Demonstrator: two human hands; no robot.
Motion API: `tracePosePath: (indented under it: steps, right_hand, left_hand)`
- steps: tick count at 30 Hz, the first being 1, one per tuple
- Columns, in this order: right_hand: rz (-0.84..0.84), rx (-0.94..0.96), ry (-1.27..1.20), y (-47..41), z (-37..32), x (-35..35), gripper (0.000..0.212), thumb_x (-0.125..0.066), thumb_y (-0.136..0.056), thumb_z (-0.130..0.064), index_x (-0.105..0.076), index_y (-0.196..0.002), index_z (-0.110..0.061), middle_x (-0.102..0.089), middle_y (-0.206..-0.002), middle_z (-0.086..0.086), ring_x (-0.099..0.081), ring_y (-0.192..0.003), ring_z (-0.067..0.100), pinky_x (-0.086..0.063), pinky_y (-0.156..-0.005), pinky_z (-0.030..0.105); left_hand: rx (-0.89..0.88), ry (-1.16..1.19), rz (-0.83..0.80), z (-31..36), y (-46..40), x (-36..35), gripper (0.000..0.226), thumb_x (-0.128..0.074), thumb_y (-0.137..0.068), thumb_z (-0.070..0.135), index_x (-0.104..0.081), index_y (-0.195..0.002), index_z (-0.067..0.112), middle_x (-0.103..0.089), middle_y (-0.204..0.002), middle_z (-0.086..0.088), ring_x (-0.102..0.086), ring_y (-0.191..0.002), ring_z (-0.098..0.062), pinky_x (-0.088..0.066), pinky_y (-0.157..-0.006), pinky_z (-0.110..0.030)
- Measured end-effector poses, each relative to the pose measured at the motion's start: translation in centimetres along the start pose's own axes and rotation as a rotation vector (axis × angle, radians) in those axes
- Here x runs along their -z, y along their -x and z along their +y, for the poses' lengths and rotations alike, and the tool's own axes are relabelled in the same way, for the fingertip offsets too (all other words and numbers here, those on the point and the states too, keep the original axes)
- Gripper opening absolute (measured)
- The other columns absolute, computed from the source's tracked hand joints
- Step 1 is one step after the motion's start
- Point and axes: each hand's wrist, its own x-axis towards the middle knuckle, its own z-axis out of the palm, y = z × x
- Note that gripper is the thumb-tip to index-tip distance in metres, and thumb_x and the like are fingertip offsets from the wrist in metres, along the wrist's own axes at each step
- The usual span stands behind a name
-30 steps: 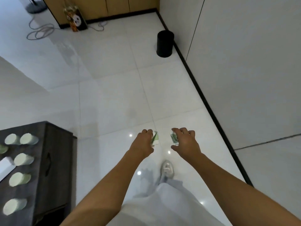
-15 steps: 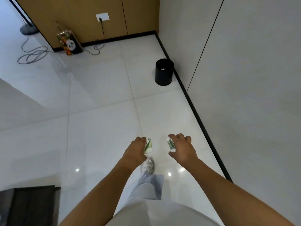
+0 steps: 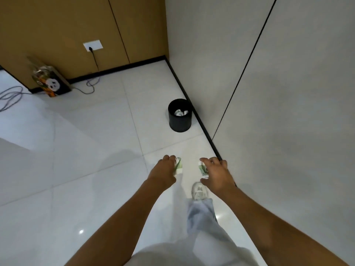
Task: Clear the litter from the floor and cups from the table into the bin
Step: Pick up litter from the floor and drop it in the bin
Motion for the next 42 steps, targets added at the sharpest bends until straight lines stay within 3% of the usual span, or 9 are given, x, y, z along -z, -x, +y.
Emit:
tracePosePath:
  steps: [7, 10, 15, 20, 28, 36, 42]
  right_hand:
    - [-0.054, 0.05, 0.062, -14.5, 2.4, 8.3, 0.064, -0.066, -0.085, -0.027, -0.036, -0.141, -0.031, -0.042, -0.134, -0.001, -0.032, -0.123, 0.027, -0.047, -0.091, 0.034]
    - [-0.069, 0.072, 0.07, -20.3, 2.3, 10.8, 0.063, -0.066, -0.085, -0.027, -0.037, -0.14, -0.031, -0.042, -0.133, -0.001, -0.031, -0.123, 0.027, -0.048, -0.09, 0.035]
    - [-0.103, 0.11, 0.089, -29.7, 1.1, 12.8, 0.063, -0.068, -0.084, -0.029, -0.038, -0.14, -0.03, -0.043, -0.134, 0.002, -0.033, -0.12, 0.028, -0.046, -0.091, 0.036]
    - [-0.07, 0.152, 0.11, -38.7, -0.7, 13.8, 0.065, -0.069, -0.085, -0.032, -0.038, -0.142, -0.027, -0.044, -0.136, 0.001, -0.037, -0.118, 0.025, -0.04, -0.09, 0.027]
    - [-0.191, 0.092, 0.067, -51.7, -3.3, 15.8, 0.069, -0.066, -0.087, -0.033, -0.032, -0.147, -0.028, -0.042, -0.138, 0.003, -0.036, -0.121, 0.027, -0.042, -0.094, 0.031]
    - [-0.312, 0.141, 0.094, -63.2, -4.5, 13.2, 0.07, -0.065, -0.089, -0.032, -0.028, -0.148, -0.027, -0.033, -0.148, 0.005, -0.031, -0.131, 0.029, -0.046, -0.096, 0.034]
    - [-0.381, 0.119, 0.07, -70.4, -3.3, 7.8, 0.075, -0.066, -0.089, -0.029, -0.024, -0.151, -0.024, -0.021, -0.157, 0.007, -0.02, -0.142, 0.03, -0.037, -0.109, 0.039]
  left_hand:
    - [0.086, 0.066, 0.013, 3.9, -13.5, 6.2, 0.053, -0.063, -0.079, 0.006, -0.042, -0.127, 0.01, -0.048, -0.12, -0.009, -0.054, -0.105, -0.028, -0.05, -0.081, -0.034]
    - [0.12, 0.091, 0.031, 4.2, -17.9, 8.6, 0.056, -0.064, -0.079, 0.007, -0.041, -0.13, 0.01, -0.048, -0.121, -0.01, -0.054, -0.107, -0.028, -0.05, -0.086, -0.036]
    - [0.158, 0.11, 0.035, 2.6, -25.6, 12.2, 0.063, -0.07, -0.078, 0.011, -0.04, -0.133, 0.01, -0.049, -0.123, -0.009, -0.054, -0.109, -0.027, -0.05, -0.089, -0.034]
    - [0.185, 0.109, 0.022, 0.0, -34.0, 16.4, 0.064, -0.071, -0.08, 0.014, -0.039, -0.135, 0.011, -0.05, -0.125, -0.009, -0.054, -0.11, -0.025, -0.05, -0.091, -0.032]
    - [0.224, 0.124, -0.032, -3.7, -46.1, 21.9, 0.065, -0.071, -0.08, 0.013, -0.038, -0.136, 0.011, -0.048, -0.126, -0.008, -0.054, -0.11, -0.023, -0.051, -0.09, -0.032]
    - [0.358, 0.238, -0.069, -6.4, -53.7, 19.7, 0.062, -0.07, -0.081, 0.015, -0.04, -0.135, 0.014, -0.05, -0.124, -0.005, -0.054, -0.107, -0.02, -0.049, -0.084, -0.026]
    - [0.44, 0.318, -0.121, -7.2, -58.5, 15.0, 0.064, -0.072, -0.08, 0.019, -0.04, -0.136, 0.016, -0.051, -0.124, -0.005, -0.054, -0.107, -0.02, -0.051, -0.085, -0.028]
